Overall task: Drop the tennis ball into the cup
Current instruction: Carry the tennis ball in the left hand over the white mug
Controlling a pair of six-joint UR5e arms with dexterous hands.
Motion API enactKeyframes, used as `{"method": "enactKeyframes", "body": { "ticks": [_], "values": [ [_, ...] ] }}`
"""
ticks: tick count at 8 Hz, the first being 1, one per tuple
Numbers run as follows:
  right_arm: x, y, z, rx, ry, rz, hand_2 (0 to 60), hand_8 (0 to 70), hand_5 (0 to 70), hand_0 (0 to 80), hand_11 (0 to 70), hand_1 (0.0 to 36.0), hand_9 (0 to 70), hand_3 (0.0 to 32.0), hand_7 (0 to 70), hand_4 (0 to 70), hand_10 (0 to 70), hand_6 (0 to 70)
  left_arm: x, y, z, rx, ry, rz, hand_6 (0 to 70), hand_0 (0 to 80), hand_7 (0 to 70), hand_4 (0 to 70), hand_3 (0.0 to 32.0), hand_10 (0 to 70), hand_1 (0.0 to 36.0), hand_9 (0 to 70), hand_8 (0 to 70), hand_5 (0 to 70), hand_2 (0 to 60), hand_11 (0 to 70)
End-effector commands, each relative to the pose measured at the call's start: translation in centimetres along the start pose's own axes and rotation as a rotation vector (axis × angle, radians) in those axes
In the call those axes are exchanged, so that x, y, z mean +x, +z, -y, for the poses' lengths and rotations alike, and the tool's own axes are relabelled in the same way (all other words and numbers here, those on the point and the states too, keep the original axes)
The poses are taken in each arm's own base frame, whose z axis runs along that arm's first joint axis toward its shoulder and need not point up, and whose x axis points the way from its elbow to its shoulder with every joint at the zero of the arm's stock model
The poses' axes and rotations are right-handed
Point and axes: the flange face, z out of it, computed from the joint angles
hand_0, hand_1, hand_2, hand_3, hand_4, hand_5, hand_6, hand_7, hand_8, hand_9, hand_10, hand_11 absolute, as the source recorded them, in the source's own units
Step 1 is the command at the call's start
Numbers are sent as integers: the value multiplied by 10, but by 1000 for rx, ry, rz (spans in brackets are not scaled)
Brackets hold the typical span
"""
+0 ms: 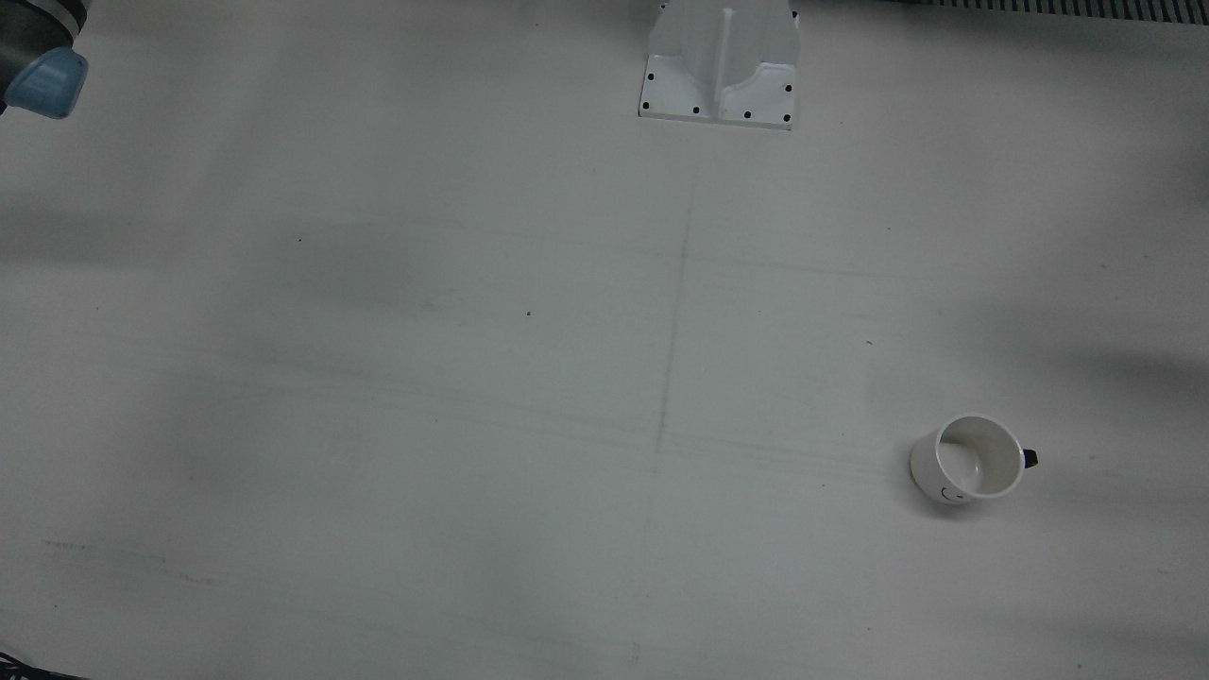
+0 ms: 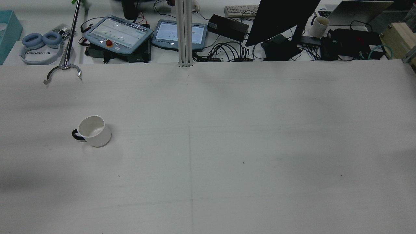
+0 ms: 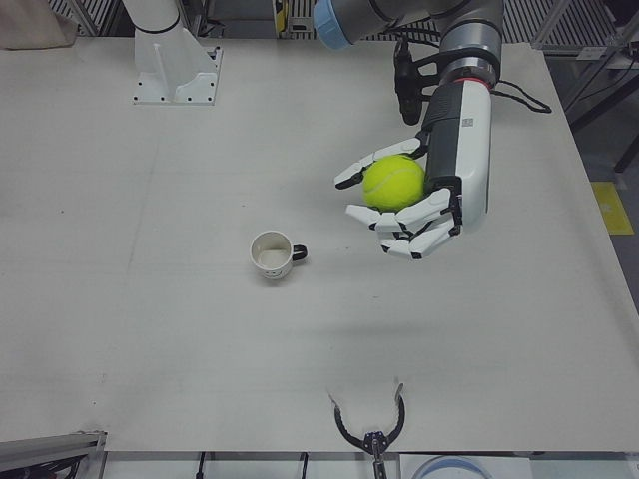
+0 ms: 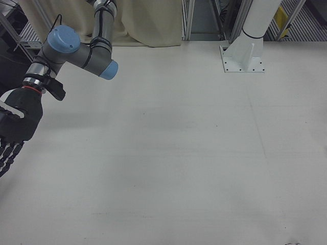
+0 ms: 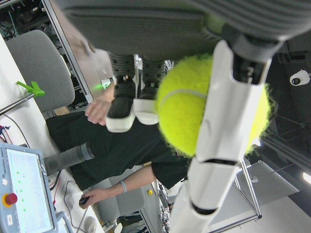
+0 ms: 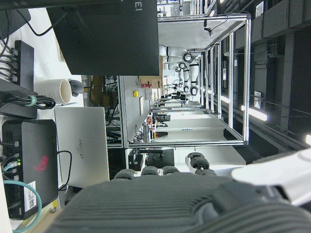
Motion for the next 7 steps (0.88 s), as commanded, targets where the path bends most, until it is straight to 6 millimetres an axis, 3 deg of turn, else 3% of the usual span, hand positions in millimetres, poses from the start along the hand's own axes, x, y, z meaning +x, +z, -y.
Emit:
{"method": "enactKeyframes", "body": {
  "ticks": [1,2,3,4,6,7],
  "values": [
    [0,0,0,0,0,0,0,0,0,0,0,0,0,0,0,0,0,0,-92,7,-56,-121,-30,186,700,702,700,587,0,431,215,700,578,253,138,616],
    [0,0,1,2,0,0,0,0,0,0,0,0,0,0,0,0,0,0,-145,8,-83,-166,-51,271,661,648,700,571,0,426,212,700,560,219,121,607],
    [0,0,0,0,0,0,0,0,0,0,0,0,0,0,0,0,0,0,-190,7,-107,-203,-61,346,700,637,700,563,0,423,202,700,566,240,144,603],
    [1,0,1,2,0,-1,0,0,0,0,0,0,0,0,0,0,0,0,-222,1,-115,-205,-64,380,700,603,700,527,0,421,173,700,576,233,120,598],
    [0,0,1,2,0,0,0,0,0,0,0,0,0,0,0,0,0,0,-240,1,-108,-176,-60,370,700,578,700,491,0,416,143,700,568,241,101,590],
    [0,0,1,2,0,0,0,0,0,0,0,0,0,0,0,0,0,0,-247,6,-100,-169,-57,373,676,574,700,477,0,412,156,700,544,194,72,583]
  ]
}}
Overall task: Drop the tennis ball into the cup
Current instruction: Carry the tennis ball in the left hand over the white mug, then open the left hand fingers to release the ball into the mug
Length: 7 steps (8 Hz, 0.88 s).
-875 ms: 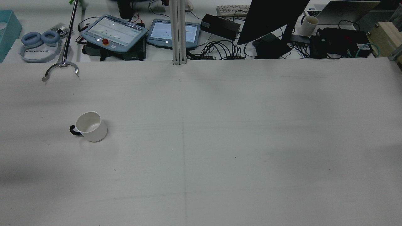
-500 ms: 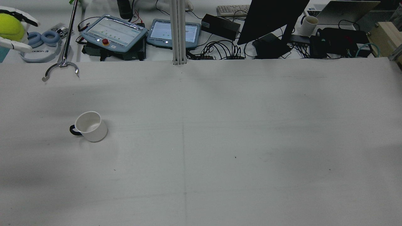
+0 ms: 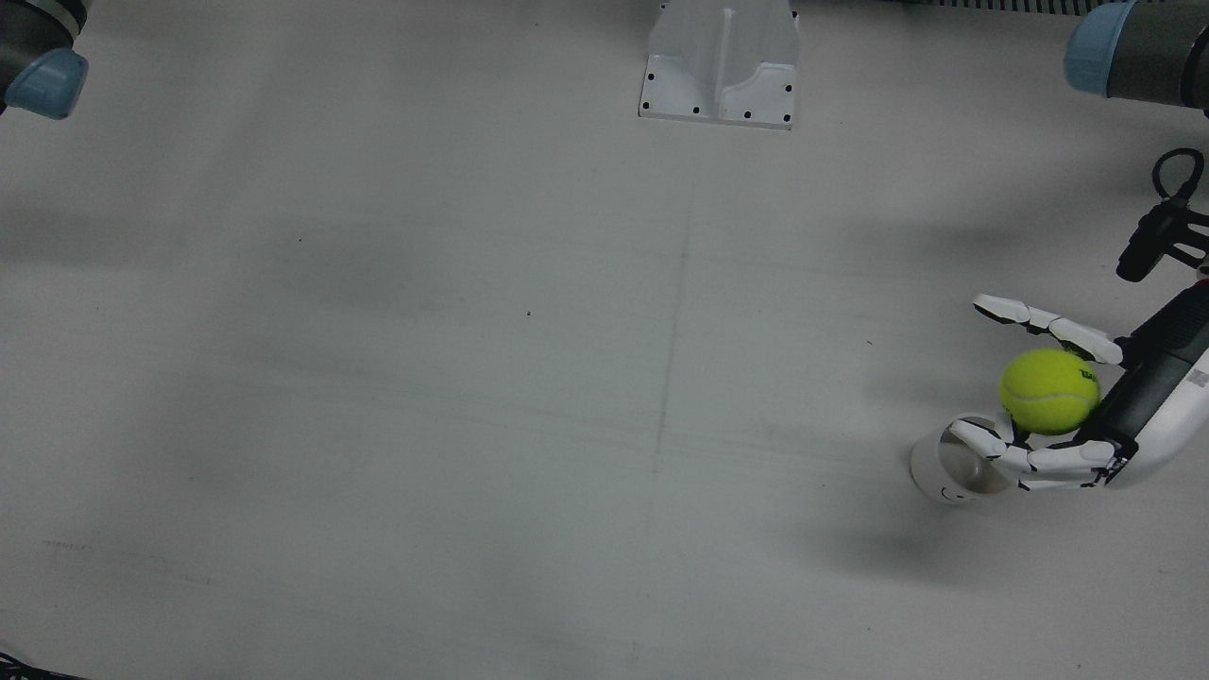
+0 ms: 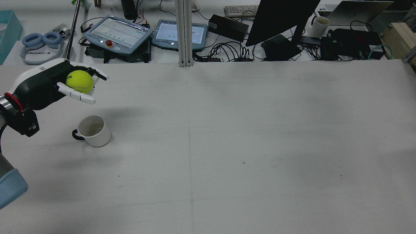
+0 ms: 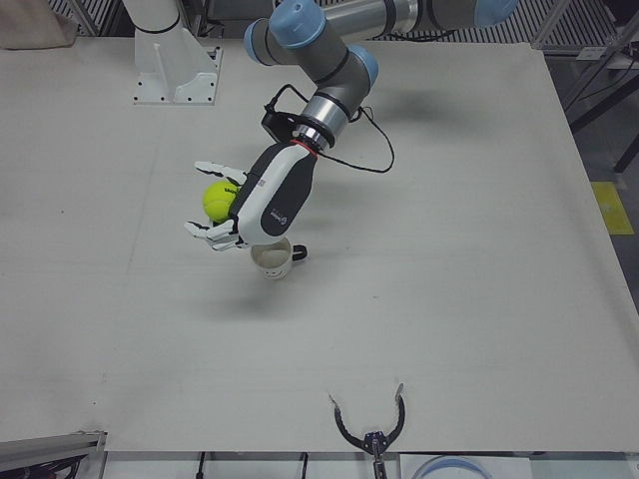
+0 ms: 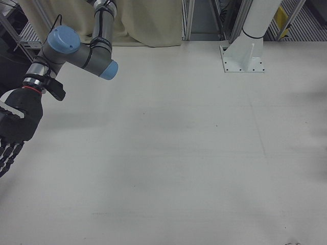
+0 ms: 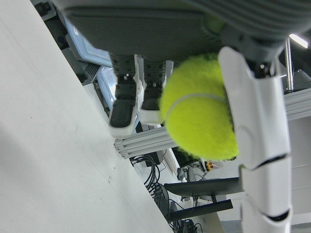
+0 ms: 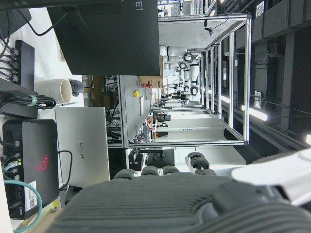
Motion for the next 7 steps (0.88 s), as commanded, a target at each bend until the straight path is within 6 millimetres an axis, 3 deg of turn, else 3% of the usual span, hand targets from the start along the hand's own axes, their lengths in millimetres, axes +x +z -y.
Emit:
{"method": "enactKeyframes", "body": {
  "ticks": [1,4,5,6,7],
  "values": [
    [0,0,0,0,0,0,0,0,0,0,0,0,0,0,0,0,0,0,-23,13,21,24,1,14,700,572,700,465,0,406,150,700,545,208,77,575],
    [0,0,0,0,0,0,0,0,0,0,0,0,0,0,0,0,0,0,-27,16,28,29,-1,16,700,562,700,445,0,389,152,700,532,197,97,551],
    [0,0,0,0,0,0,0,0,0,0,0,0,0,0,0,0,0,0,-26,15,29,24,0,13,563,550,700,375,0,288,136,602,422,161,32,421],
    [0,0,0,0,0,0,0,0,0,0,0,0,0,0,0,0,0,0,-26,15,29,18,-1,12,45,595,247,158,0,13,206,62,13,48,0,37],
    [0,0,0,0,0,0,0,0,0,0,0,0,0,0,0,0,0,0,-26,14,28,17,-1,11,0,601,179,27,0,0,236,21,0,30,0,0]
  ]
}}
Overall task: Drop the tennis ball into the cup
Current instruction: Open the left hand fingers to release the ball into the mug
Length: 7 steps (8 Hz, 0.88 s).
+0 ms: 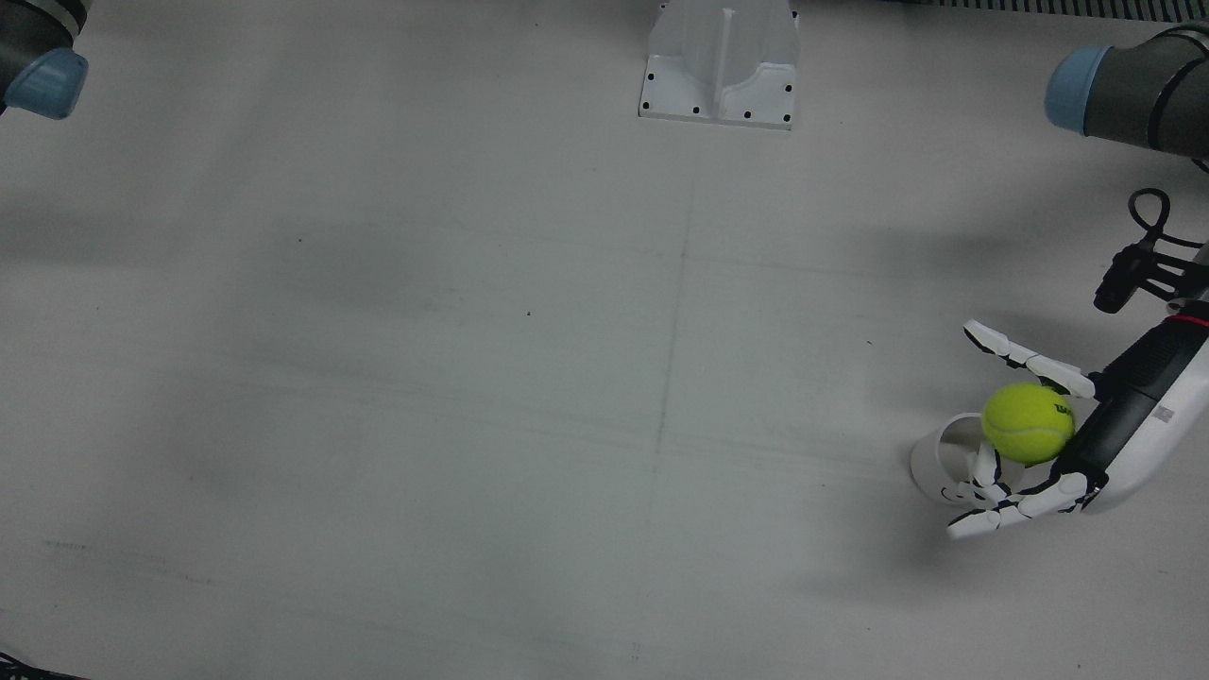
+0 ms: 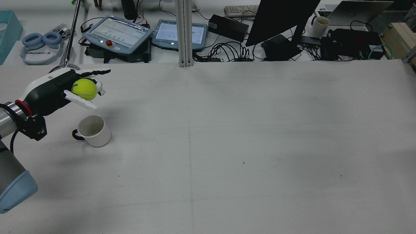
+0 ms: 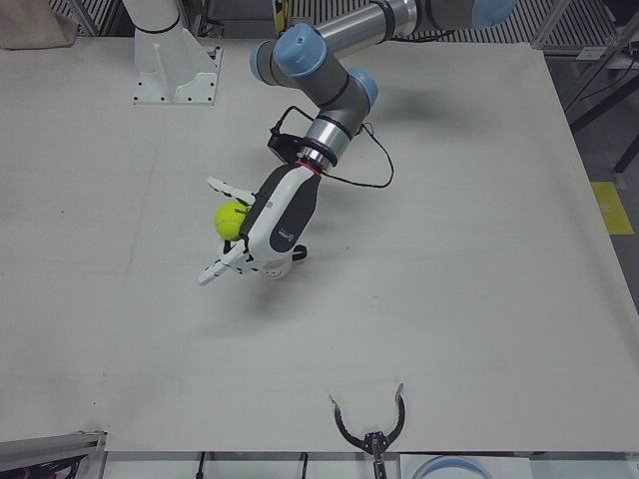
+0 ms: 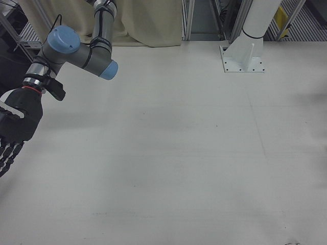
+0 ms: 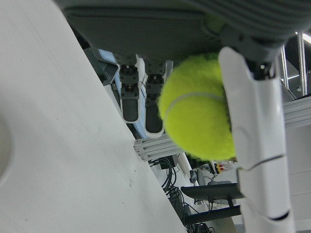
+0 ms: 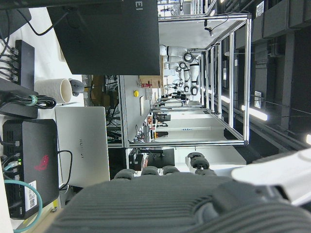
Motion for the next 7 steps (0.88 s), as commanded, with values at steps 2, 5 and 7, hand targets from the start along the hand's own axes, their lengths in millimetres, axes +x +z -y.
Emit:
{"method": "enactKeyframes", "body": {
  "ticks": [2,5,7],
  "values": [
    [0,0,0,0,0,0,0,0,0,0,0,0,0,0,0,0,0,0,3,-7,5,2,-3,-7,3,594,147,0,0,0,235,15,0,33,0,0],
    [0,0,-1,-1,0,0,0,0,0,0,0,0,0,0,0,0,0,0,5,-36,14,-25,-8,-25,3,586,121,0,0,0,238,10,0,32,0,0],
    [0,0,0,0,0,0,0,0,0,0,0,0,0,0,0,0,0,0,9,-39,11,-38,-9,-33,0,586,125,0,0,0,244,11,0,29,0,0]
  ]
}}
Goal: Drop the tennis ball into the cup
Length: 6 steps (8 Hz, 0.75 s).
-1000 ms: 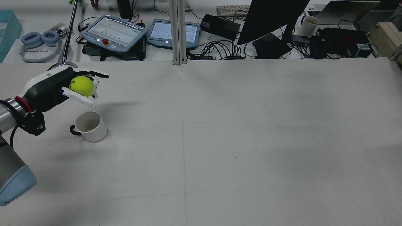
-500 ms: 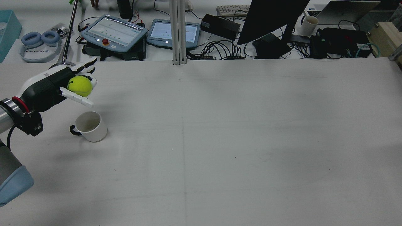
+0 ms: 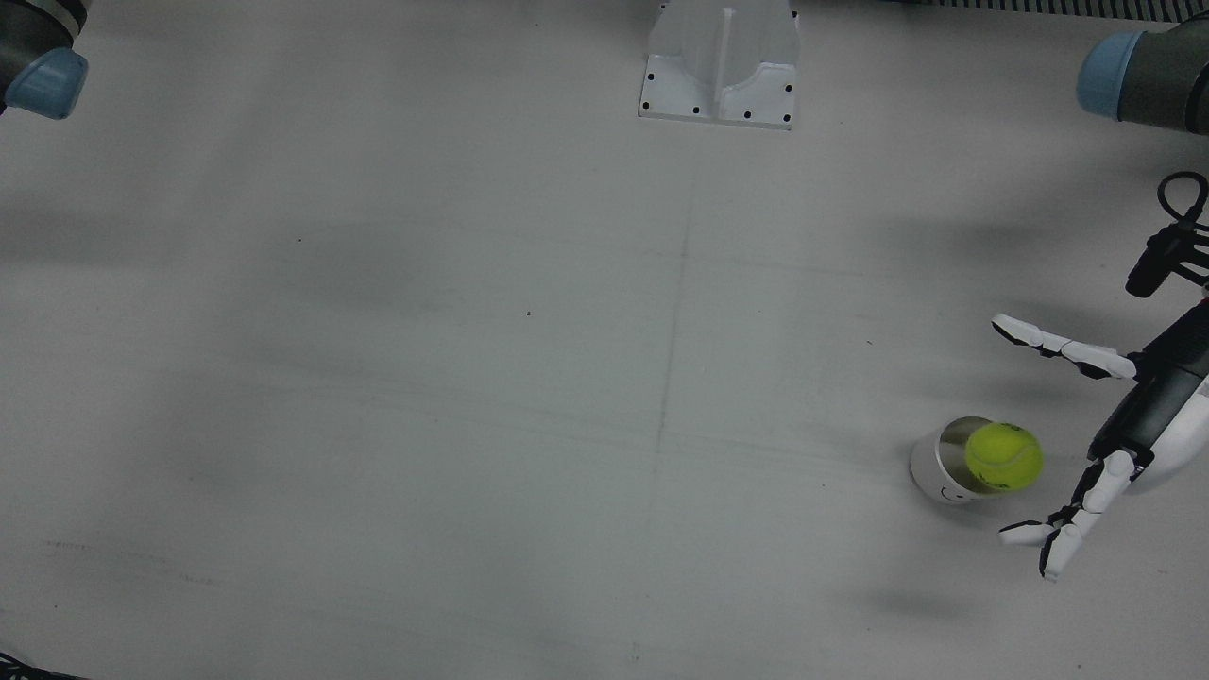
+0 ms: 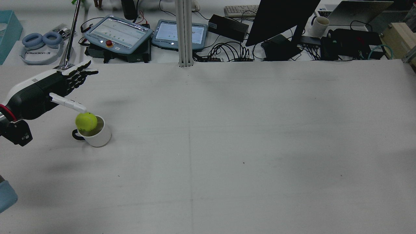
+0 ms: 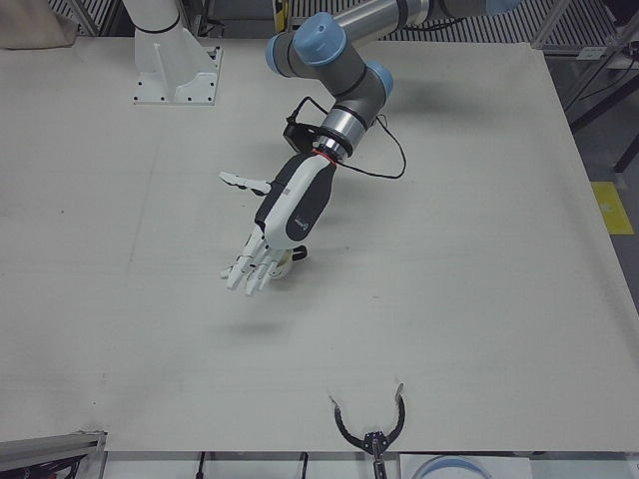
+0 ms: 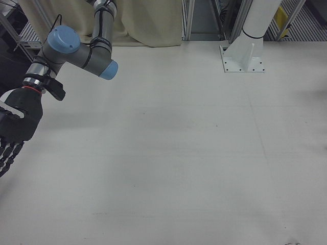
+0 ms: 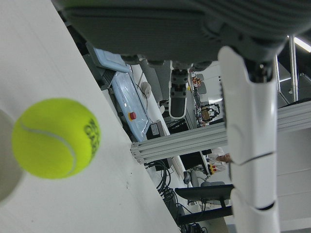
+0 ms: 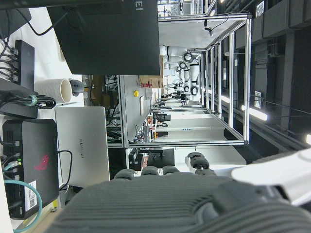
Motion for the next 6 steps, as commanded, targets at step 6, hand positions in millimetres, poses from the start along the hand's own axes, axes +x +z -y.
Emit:
{"method": "enactKeyframes", "body": {
  "ticks": [6],
  "values": [
    [0,0,-1,-1,0,0,0,0,0,0,0,0,0,0,0,0,0,0,174,-24,-83,-44,52,-270,13,718,166,0,0,0,322,19,0,58,0,0]
  ]
}}
